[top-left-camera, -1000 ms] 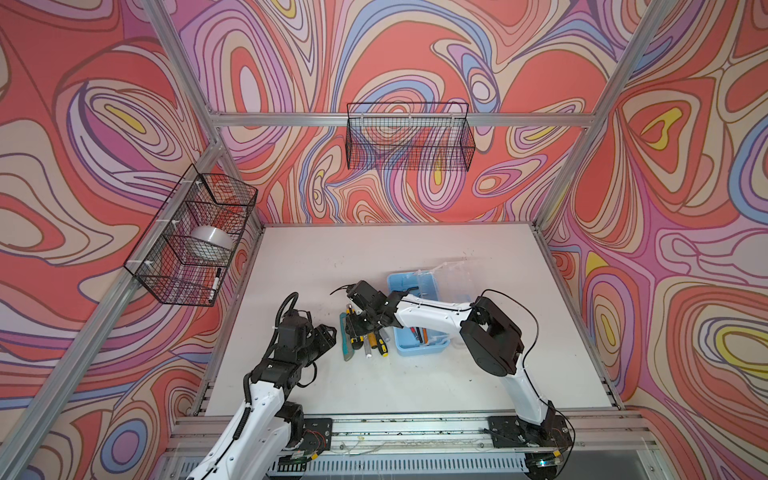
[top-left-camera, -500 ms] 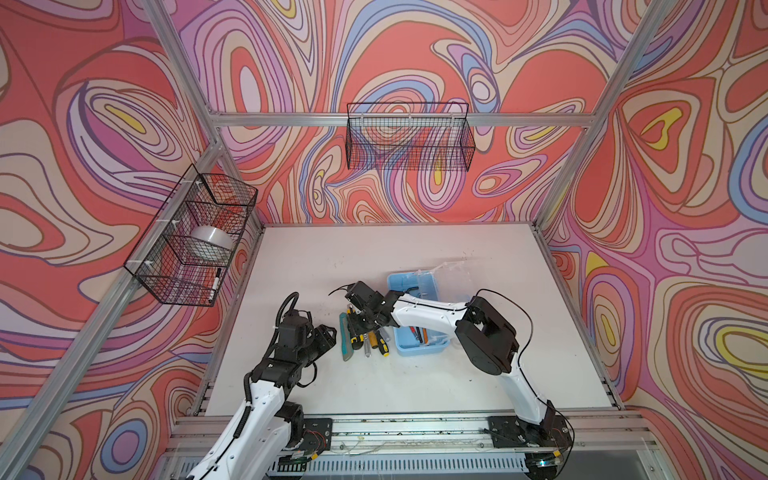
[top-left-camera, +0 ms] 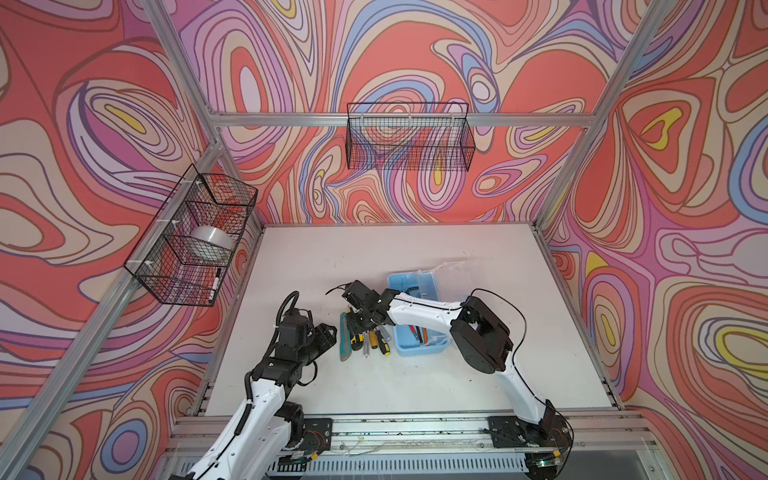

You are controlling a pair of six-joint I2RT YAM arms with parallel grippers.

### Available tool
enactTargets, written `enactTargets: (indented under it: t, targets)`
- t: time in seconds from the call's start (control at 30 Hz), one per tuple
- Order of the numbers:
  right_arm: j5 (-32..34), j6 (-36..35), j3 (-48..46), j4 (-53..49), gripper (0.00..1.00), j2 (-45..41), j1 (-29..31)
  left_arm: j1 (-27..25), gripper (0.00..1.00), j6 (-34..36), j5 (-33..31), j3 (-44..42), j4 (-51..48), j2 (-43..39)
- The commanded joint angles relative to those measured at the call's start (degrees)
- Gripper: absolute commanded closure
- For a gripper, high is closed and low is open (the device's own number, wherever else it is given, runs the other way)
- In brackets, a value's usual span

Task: Pack the tool kit
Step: 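Lower the right gripper onto the yellow-black utility knife and close it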

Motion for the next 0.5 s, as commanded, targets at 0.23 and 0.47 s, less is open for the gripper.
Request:
enactTargets:
  t: [0.23, 0.47]
  targets:
    - [2.3, 0.73, -1.07, -1.91, 0.61, 2.07, 0.36, 0.32, 0.43, 0.97, -1.19, -0.25, 0.6, 0.33]
    - [3.18, 1.22, -1.77, -1.54, 0.67, 1.18, 0.29, 0.35, 0.43, 1.14, -1.36, -0.14, 0.8, 0.79]
